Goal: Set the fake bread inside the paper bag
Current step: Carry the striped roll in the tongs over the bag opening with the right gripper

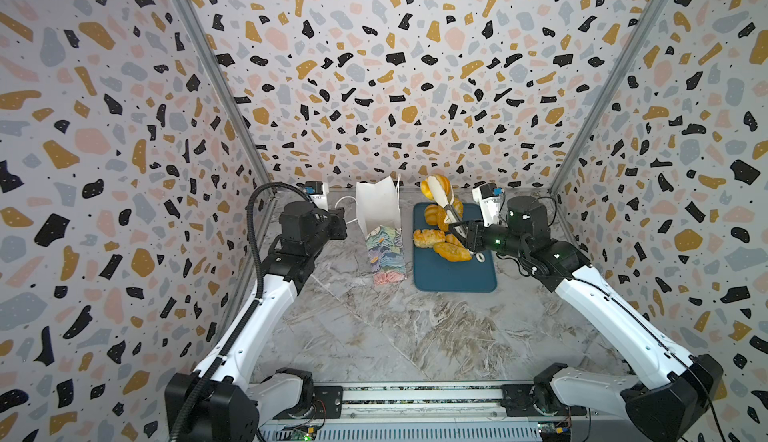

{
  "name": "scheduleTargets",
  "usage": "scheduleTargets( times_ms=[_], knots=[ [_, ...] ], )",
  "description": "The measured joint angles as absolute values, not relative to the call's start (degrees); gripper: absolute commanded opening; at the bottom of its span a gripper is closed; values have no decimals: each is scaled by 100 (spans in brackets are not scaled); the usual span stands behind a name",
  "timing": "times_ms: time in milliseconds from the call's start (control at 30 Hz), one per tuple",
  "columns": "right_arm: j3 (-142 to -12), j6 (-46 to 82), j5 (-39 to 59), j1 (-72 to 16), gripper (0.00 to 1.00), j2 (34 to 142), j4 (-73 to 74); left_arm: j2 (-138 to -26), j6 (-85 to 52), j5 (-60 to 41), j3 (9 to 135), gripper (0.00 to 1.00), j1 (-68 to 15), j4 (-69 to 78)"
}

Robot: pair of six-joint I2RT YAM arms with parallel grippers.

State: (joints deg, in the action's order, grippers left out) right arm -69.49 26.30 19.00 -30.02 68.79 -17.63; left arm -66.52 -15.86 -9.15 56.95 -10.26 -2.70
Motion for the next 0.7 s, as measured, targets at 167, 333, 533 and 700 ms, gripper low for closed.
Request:
scheduleTargets(
  times_ms=[167,333,533,700],
  knots=[
    [-6960,2648,1953,-3061,31,6877,-1719,-6641,-1586,-915,5660,0,-1031,-244],
    [-7102,2659,1946,-3227,31,6879,-1712,-6641,-1586,-917,5660,0,-1031,-242],
    [-7491,2644,1815,-3538,31,6958,-1726,-6626,-1586,-915,5660,0,-1031,-242],
    [-7762,2600,1629,-3865,31,7094,-1732,-6622,-1586,-915,5660,0,-1035,-244]
  ],
)
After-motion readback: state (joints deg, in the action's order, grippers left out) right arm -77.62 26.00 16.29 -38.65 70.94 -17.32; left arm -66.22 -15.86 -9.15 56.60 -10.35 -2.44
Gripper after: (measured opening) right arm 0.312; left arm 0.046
